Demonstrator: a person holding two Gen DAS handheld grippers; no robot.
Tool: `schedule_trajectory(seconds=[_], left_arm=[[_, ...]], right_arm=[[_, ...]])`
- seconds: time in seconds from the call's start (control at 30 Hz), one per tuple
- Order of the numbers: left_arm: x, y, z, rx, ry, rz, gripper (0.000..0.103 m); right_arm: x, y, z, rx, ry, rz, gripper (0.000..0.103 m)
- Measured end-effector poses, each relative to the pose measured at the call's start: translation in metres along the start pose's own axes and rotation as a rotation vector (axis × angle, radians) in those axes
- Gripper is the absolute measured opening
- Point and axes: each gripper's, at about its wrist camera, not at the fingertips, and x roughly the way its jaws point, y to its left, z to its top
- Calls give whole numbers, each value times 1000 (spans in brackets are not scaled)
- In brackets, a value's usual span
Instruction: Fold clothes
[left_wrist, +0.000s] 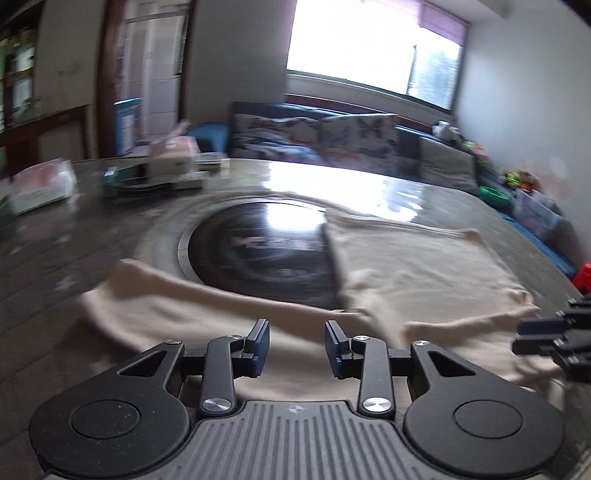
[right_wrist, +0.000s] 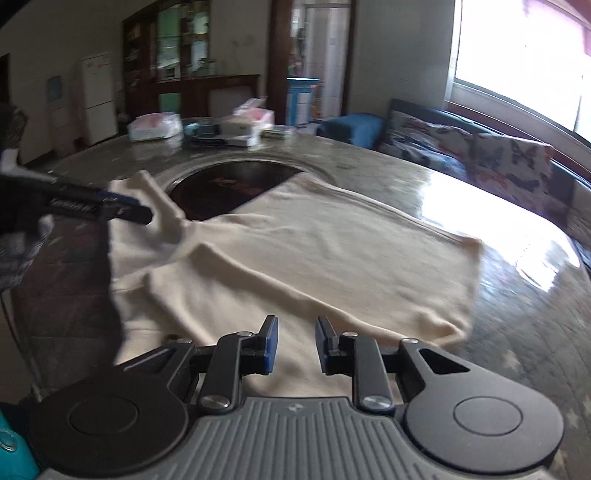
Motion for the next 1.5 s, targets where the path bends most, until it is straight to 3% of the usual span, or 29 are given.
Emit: schedule_trajectory(seconds=[0.17, 0.4, 0.53, 0.73, 0.8, 0.83, 0.93, 1.1, 1.3, 1.5], left_arm=[[-5, 39, 1, -81, -14, 129, 37], [0, 79, 1, -190, -6, 264, 39], [9, 93, 4, -247, 4, 305, 39], [21, 102, 10, -296, 1, 308, 36], [24, 103, 11, -302, -3, 311, 25], [25, 103, 12, -305, -4, 314, 15], [16, 90, 20, -294, -36, 259, 6], [-4, 59, 36, -255, -102, 136, 5], [-32, -29, 58, -94, -176, -122, 5], [-36, -115, 53, 59, -168, -336, 5]], right_arm=[[18, 36, 16, -82, -12, 93, 22], [33, 67, 20, -164, 6, 149, 22], [29, 66, 21, -161, 0, 139, 22], [17, 59, 22, -144, -17, 115, 22], [12, 55, 20, -132, -23, 104, 22], [10, 52, 19, -125, -26, 97, 22], [1, 45, 15, -101, -34, 78, 22], [-15, 26, 3, -35, -52, 32, 22], [-35, -1, -13, 60, -75, -33, 22], [-56, -29, -32, 162, -99, -104, 22]])
